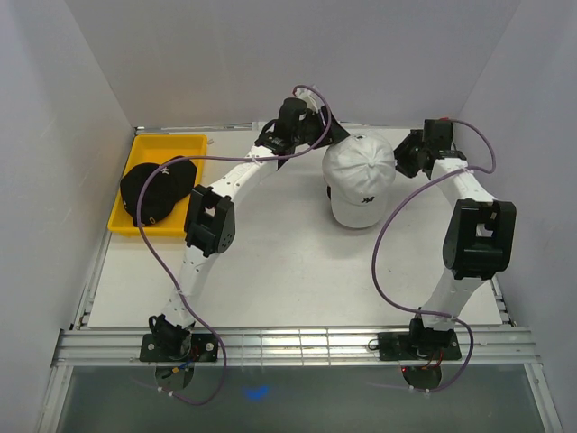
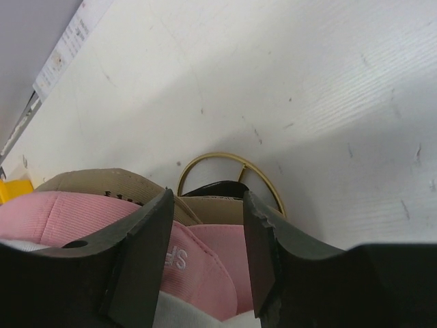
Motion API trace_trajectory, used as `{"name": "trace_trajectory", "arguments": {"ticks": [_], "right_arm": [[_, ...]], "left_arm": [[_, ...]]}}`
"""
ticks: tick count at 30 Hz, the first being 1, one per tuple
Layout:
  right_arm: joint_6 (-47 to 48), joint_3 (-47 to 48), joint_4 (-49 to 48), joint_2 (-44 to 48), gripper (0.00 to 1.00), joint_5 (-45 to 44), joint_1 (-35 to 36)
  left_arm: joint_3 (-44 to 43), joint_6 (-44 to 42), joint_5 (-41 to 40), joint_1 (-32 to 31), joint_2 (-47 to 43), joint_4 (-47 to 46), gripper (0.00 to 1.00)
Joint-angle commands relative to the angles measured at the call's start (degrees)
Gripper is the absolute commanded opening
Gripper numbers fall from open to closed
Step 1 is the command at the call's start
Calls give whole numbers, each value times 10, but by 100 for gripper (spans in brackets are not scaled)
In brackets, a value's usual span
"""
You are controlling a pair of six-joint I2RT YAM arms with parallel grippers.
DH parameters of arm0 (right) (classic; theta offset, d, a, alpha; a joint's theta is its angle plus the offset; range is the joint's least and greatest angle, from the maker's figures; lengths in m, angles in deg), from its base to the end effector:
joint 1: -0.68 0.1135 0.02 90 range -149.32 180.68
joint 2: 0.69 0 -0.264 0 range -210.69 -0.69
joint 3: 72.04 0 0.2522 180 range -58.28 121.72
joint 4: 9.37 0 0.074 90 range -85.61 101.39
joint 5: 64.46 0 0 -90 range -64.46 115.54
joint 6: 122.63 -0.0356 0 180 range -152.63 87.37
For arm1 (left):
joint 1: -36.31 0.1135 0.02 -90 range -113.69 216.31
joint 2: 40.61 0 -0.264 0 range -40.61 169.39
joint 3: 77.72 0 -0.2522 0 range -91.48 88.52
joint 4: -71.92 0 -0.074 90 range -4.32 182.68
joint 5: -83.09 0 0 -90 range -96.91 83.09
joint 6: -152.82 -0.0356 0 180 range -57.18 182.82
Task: Stack the hats
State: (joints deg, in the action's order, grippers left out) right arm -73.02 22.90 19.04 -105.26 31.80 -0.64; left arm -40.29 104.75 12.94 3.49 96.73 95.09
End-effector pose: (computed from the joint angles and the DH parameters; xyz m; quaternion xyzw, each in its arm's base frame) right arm 0.4212 -0.0058 0.2594 0.2972 0.8473 0.1925 0.3958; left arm 0.4704 -0.3178 0.2823 0.0378 0.8021 -0.4625 0.3758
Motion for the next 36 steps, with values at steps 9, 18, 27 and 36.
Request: {"name": "trace_trajectory", "arguments": {"ticks": [9, 18, 27, 36], "right_arm": [[-29, -152, -64, 126, 50, 21, 66], [-30, -225, -76, 185, 38, 27, 75], [-5, -249, -56, 230, 42, 2, 76], [3, -263, -38, 258, 52, 12, 39]], "left_arm": [[-1, -11, -4, 13, -28, 39, 60], [-13, -2, 22, 22, -21, 47, 61], [-16, 10, 42, 39, -24, 43, 63], [8, 22, 44, 93, -83, 29, 64]]}}
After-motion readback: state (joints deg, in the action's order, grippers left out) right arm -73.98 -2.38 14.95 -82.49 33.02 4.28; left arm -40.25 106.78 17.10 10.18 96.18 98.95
